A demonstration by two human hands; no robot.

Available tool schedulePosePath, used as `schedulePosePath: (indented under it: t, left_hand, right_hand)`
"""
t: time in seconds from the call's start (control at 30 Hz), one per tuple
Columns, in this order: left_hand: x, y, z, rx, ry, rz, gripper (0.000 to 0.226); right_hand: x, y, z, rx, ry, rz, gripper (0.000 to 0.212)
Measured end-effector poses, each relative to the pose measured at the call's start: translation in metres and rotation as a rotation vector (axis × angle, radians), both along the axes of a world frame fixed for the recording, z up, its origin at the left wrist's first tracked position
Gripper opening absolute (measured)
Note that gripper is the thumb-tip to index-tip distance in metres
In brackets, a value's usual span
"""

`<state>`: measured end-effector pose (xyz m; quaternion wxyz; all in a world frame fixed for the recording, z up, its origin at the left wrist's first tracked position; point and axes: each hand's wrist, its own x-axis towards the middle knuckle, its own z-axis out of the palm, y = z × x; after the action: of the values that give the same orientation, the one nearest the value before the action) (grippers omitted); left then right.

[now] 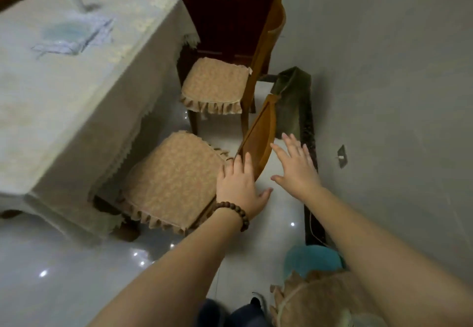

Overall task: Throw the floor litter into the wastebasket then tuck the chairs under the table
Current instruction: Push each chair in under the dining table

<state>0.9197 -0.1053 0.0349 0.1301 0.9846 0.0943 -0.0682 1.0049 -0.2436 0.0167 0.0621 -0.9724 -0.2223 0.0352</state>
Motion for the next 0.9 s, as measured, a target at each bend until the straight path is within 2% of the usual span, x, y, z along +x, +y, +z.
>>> schedulePosePath:
  t: [0.1,0.23,0.3,0.4,0.53,0.7,0.8,0.9]
  left_hand:
    - [0.009,-0.008,-0.02,0.073,0.16,-0.013,0.093]
    - [0.014,-0.006,-0.029,0.128,0.182,-0.049,0.06]
    - [0.016,-0.002,-0.028,0.15,0.157,-0.061,0.05]
    - [0.016,0.003,-0.027,0.153,0.151,-0.091,0.044]
    - [0.006,0.021,-0.028,0.155,0.159,-0.109,0.039]
    - [-0.019,0.063,-0.018,0.188,0.191,-0.111,0.04]
    - [-0.034,0.088,-0.014,0.192,0.207,-0.088,0.054]
    - [-0.042,0.11,-0.015,0.209,0.205,-0.076,0.059]
  right_hand:
    - [0.026,0.007,-0.009,-0.068,-0.018,0.115,0.087]
    - [0.05,0.019,-0.022,-0.177,-0.04,0.28,0.087]
    - [0.057,0.026,-0.024,-0.188,-0.054,0.358,0.075]
    - [0.062,0.032,-0.022,-0.176,-0.103,0.449,0.045]
    - [0.06,0.038,-0.019,-0.203,-0.093,0.548,0.037]
    - [0.052,0.07,-0.026,-0.164,-0.106,0.656,0.036]
    - [0.057,0.091,-0.026,-0.145,-0.092,0.663,0.039]
    - [0.063,0.112,-0.026,-0.195,-0.096,0.728,0.031]
